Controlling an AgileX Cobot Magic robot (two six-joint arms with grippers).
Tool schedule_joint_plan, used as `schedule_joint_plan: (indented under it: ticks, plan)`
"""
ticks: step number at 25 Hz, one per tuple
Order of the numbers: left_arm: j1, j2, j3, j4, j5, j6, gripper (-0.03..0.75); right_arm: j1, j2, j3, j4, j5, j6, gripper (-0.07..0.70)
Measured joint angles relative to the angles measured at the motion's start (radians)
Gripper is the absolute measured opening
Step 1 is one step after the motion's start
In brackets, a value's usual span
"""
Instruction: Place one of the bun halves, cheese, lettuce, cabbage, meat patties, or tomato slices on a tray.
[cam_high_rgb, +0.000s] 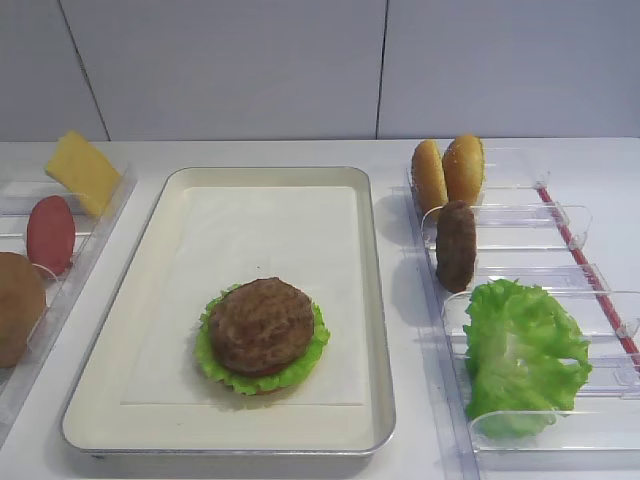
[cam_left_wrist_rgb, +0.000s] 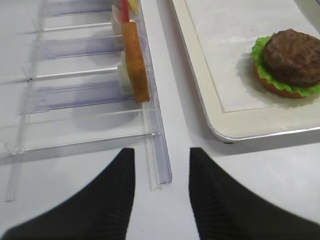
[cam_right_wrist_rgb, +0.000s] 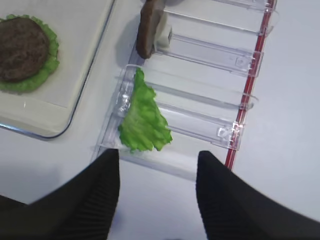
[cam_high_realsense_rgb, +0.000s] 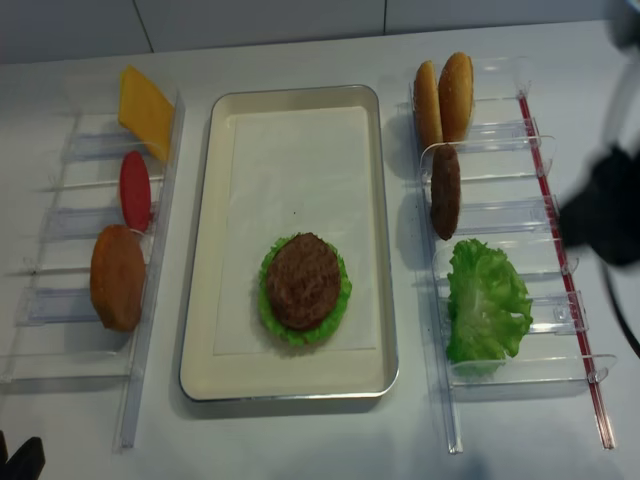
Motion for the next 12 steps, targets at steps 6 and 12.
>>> schedule_joint_plan:
  ticks: [6, 12]
  plan:
    - [0.0, 0.0, 0.0, 0.0, 0.0, 0.0, 0.262, 0.0, -0.286, 0.169, -0.041, 0.012, 0.0, 0.396]
    - [0.0, 0.0, 0.0, 0.0, 0.0, 0.0, 0.262, -0.002, -0.49, 0.267, -0.115, 0.014, 0.0, 0.396]
